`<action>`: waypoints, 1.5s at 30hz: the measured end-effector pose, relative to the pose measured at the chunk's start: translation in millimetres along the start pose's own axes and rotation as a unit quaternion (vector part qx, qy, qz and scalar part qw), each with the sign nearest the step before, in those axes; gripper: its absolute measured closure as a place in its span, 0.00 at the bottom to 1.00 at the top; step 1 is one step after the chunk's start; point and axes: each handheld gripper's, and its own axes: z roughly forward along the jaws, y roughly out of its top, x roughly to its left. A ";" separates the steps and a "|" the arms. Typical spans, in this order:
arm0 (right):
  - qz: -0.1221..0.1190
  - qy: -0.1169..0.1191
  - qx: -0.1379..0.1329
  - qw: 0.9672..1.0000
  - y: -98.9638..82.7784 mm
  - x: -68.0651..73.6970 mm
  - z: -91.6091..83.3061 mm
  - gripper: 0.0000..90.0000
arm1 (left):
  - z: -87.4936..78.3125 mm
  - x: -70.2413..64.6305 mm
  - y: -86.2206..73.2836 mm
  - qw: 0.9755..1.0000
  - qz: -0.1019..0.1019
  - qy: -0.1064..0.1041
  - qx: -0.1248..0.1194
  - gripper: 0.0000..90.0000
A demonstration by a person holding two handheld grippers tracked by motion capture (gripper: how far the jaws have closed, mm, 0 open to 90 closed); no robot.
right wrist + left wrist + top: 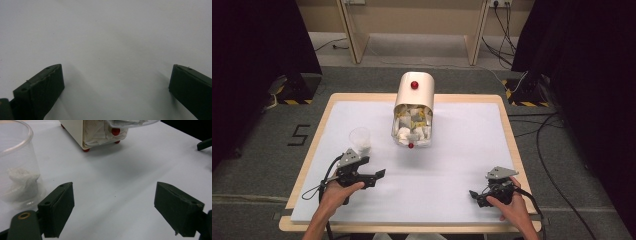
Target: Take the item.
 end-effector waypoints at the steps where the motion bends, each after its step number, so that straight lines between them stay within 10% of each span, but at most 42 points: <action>1: -0.001 0.000 0.000 1.000 0.0 -0.1 0.0 0.01 | 0.6 0.1 -1.4 1.000 -0.001 -0.001 0.002 0.17; 45: -0.002 -0.001 -0.001 1.000 -0.1 0.0 0.0 0.01 | -10.2 2.4 -48.5 0.997 -0.007 0.034 0.065 0.17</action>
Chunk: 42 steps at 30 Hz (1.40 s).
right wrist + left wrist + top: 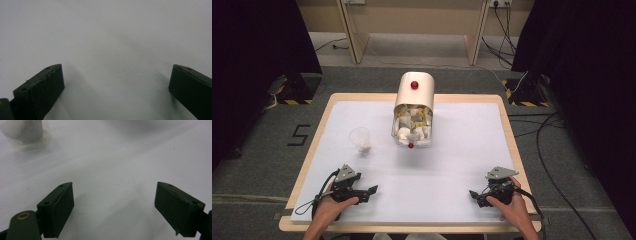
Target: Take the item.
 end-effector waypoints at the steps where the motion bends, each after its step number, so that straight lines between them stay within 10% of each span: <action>1: 0.000 0.000 0.000 1.000 0.0 0.0 0.0 0.01 | -0.2 -0.5 -1.1 1.000 0.001 0.000 0.000 0.17; 42: -0.001 -0.002 -0.001 1.000 0.0 0.5 -0.2 0.01 | -15.3 -14.3 -34.3 0.998 0.010 0.039 -0.051 0.17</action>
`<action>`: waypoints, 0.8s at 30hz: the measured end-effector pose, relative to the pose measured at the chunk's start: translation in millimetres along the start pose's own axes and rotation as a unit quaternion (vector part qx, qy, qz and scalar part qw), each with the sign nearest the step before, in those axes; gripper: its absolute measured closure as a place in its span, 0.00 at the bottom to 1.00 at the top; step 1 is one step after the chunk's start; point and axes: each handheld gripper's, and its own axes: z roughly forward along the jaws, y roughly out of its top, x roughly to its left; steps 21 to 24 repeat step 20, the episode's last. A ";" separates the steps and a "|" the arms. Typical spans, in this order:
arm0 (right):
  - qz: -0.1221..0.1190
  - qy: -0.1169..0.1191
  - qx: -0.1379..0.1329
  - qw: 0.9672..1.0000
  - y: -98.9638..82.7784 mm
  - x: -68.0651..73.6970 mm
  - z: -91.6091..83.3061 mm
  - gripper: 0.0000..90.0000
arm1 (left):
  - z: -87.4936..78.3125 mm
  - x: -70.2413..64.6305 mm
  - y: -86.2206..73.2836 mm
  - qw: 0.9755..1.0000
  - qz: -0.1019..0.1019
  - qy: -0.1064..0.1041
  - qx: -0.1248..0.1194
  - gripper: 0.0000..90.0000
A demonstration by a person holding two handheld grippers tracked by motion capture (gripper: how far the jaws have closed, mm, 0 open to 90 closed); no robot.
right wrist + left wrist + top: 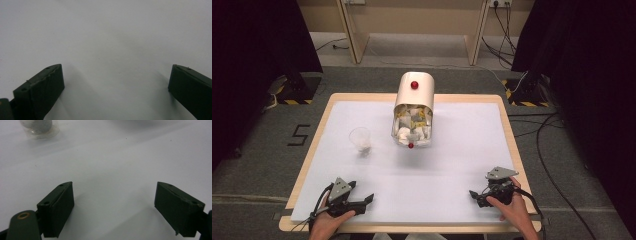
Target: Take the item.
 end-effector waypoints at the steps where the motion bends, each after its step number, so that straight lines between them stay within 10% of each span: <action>1: 0.000 0.000 0.000 1.000 0.0 -0.1 0.1 0.01 | 0.0 0.0 0.0 1.000 0.000 0.000 0.000 0.17; 24: 0.000 0.000 0.000 1.000 0.0 0.0 0.0 0.01 | 1.1 -3.0 -5.4 1.000 0.013 0.005 -0.012 0.16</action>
